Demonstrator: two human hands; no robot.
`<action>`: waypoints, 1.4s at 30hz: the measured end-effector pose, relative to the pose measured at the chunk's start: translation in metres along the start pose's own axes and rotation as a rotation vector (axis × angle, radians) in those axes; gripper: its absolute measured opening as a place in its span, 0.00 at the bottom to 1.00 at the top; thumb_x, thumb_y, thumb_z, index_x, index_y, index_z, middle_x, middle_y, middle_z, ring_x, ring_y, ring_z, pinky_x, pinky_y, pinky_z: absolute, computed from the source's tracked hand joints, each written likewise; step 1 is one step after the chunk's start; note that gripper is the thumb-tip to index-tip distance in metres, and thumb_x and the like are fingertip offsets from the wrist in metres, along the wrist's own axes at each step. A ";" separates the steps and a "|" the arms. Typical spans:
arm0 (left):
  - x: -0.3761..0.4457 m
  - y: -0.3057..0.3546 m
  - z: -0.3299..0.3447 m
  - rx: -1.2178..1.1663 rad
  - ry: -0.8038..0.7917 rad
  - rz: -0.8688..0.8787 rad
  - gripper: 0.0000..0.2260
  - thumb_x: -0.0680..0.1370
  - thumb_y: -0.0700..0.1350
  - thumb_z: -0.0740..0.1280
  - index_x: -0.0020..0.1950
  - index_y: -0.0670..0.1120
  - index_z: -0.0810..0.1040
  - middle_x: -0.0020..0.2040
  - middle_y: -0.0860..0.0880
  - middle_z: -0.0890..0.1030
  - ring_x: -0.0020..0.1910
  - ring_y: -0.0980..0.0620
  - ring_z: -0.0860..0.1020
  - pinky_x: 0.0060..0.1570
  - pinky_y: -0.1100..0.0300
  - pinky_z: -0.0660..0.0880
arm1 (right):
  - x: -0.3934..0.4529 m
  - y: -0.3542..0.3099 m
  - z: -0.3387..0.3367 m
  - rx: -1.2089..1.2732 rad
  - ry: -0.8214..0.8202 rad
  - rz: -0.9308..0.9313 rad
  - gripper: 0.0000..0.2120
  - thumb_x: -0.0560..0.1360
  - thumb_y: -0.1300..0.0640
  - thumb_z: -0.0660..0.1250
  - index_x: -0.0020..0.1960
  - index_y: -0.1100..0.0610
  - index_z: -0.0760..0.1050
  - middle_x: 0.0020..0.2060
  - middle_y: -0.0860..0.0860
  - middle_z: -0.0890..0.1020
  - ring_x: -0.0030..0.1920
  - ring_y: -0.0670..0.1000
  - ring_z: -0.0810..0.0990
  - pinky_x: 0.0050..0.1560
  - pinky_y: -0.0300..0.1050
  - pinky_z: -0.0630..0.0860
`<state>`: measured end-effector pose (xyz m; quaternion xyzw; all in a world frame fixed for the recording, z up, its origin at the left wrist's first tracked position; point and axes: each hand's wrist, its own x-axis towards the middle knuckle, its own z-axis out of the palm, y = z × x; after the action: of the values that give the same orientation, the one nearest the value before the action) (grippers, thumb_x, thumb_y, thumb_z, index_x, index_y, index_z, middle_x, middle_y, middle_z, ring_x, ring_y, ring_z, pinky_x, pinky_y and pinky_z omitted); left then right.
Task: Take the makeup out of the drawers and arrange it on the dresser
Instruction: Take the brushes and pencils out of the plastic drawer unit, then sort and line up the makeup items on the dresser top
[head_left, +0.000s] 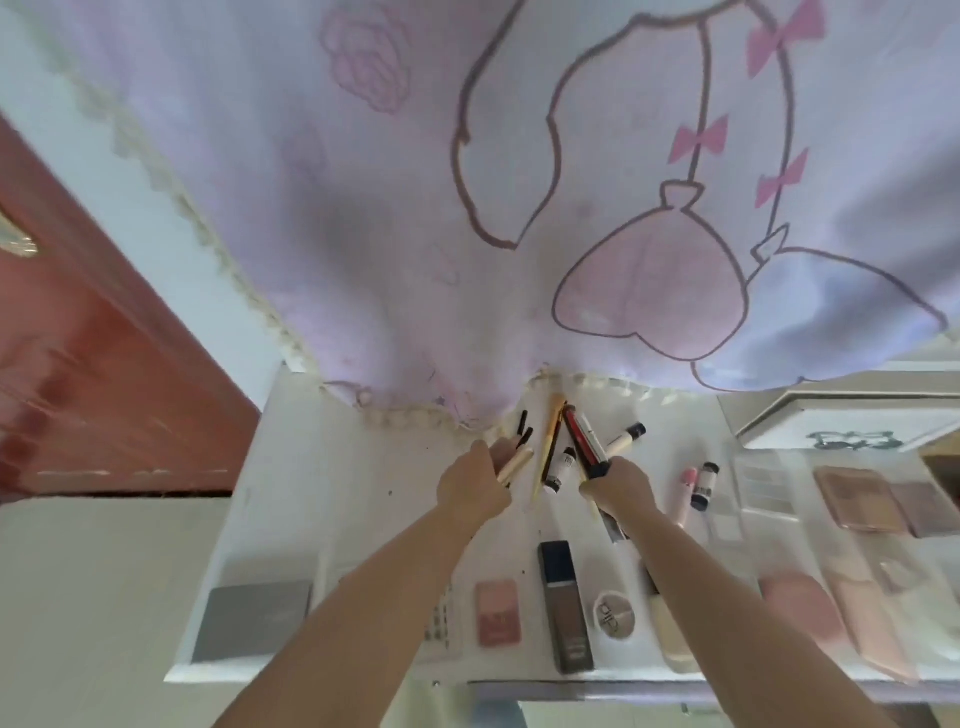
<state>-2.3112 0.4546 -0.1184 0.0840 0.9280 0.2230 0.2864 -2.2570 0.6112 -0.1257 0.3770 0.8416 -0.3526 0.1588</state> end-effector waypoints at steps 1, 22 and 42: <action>0.013 0.006 0.004 -0.024 0.009 -0.013 0.20 0.73 0.41 0.67 0.63 0.42 0.66 0.56 0.44 0.77 0.55 0.45 0.77 0.48 0.56 0.74 | 0.012 0.001 0.002 0.014 0.001 -0.002 0.06 0.70 0.63 0.64 0.45 0.59 0.67 0.31 0.51 0.70 0.31 0.46 0.69 0.28 0.37 0.62; 0.067 0.025 0.028 0.128 0.064 0.021 0.15 0.76 0.46 0.65 0.59 0.41 0.68 0.59 0.43 0.72 0.58 0.46 0.72 0.51 0.55 0.74 | 0.042 0.009 0.029 0.051 0.122 -0.223 0.21 0.74 0.63 0.63 0.65 0.65 0.63 0.57 0.61 0.71 0.48 0.53 0.71 0.47 0.37 0.68; -0.085 -0.206 -0.038 0.139 0.225 0.127 0.19 0.78 0.46 0.61 0.68 0.43 0.67 0.67 0.47 0.69 0.68 0.50 0.66 0.64 0.62 0.64 | -0.083 -0.041 0.133 -0.336 0.130 -0.696 0.18 0.69 0.66 0.67 0.58 0.69 0.74 0.58 0.64 0.76 0.62 0.65 0.71 0.64 0.55 0.68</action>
<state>-2.2692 0.2342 -0.1434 0.1365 0.9602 0.1840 0.1595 -2.2319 0.4535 -0.1552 0.0591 0.9735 -0.2181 0.0357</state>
